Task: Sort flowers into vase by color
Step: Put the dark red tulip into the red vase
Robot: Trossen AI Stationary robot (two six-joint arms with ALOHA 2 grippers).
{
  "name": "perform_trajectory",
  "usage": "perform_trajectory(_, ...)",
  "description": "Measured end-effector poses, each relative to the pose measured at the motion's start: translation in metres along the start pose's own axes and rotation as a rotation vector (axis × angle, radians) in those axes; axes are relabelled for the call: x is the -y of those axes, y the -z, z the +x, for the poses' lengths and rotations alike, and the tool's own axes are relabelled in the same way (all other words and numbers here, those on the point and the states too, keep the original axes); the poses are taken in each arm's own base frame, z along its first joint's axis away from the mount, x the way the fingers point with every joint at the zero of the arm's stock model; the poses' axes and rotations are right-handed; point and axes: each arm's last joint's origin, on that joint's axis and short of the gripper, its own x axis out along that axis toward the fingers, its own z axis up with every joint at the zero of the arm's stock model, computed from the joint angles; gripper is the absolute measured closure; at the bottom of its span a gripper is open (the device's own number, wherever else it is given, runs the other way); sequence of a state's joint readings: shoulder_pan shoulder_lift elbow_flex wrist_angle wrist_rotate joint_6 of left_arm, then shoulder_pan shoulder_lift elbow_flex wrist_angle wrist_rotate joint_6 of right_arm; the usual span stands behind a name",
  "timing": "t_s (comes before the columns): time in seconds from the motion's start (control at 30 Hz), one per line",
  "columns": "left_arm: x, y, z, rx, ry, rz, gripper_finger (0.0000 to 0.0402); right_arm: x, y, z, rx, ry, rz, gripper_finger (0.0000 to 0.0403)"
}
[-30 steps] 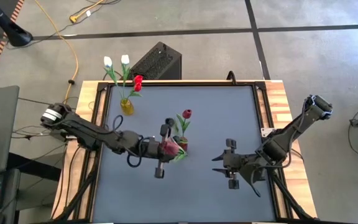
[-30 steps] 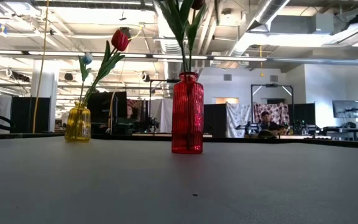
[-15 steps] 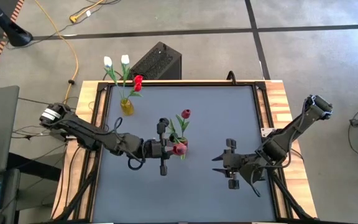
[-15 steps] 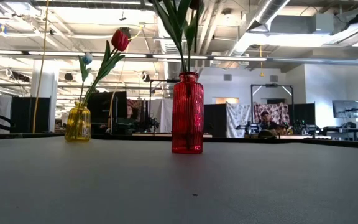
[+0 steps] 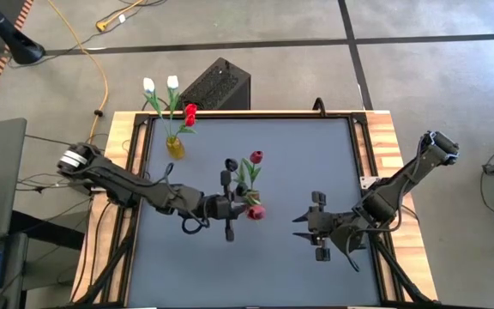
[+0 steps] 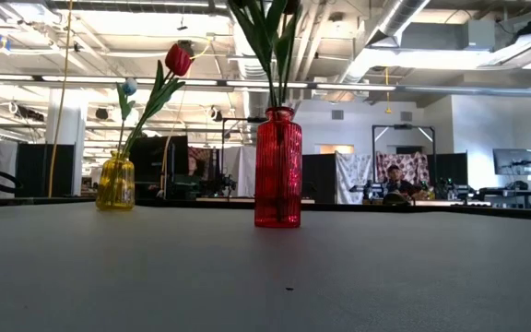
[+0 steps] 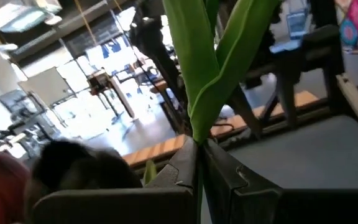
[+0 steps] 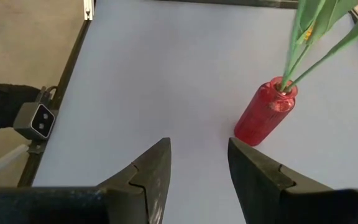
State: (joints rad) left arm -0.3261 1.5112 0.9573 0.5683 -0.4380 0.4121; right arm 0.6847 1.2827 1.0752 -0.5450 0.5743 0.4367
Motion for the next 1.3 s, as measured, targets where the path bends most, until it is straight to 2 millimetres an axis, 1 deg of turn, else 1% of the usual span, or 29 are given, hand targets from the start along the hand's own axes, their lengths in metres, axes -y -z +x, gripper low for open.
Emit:
perform_trajectory(0.1,-0.001,-0.001,0.0,0.01,-0.029,0.01,0.0401,-0.002,0.0,-0.001,0.001,-0.006,-0.003,0.0216)
perform_trajectory(0.23,0.0,0.001,0.001,-0.02,-0.052,0.027,0.0401,-0.004,0.001,-0.002,0.001,-0.014,-0.003,0.0216)
perform_trajectory(0.73,-0.004,0.01,0.005,-0.074,-0.063,-0.037,0.0401,-0.003,0.001,-0.002,0.0,-0.014,-0.001,0.0216)
perform_trajectory(1.13,-0.015,0.028,0.009,-0.187,-0.088,-0.16,0.0401,-0.003,0.001,-0.002,0.001,-0.014,0.0,0.0216)
perform_trajectory(1.3,-0.012,0.046,0.004,-0.19,-0.099,-0.204,0.0401,-0.003,0.001,-0.002,0.002,-0.014,0.0,0.0216)
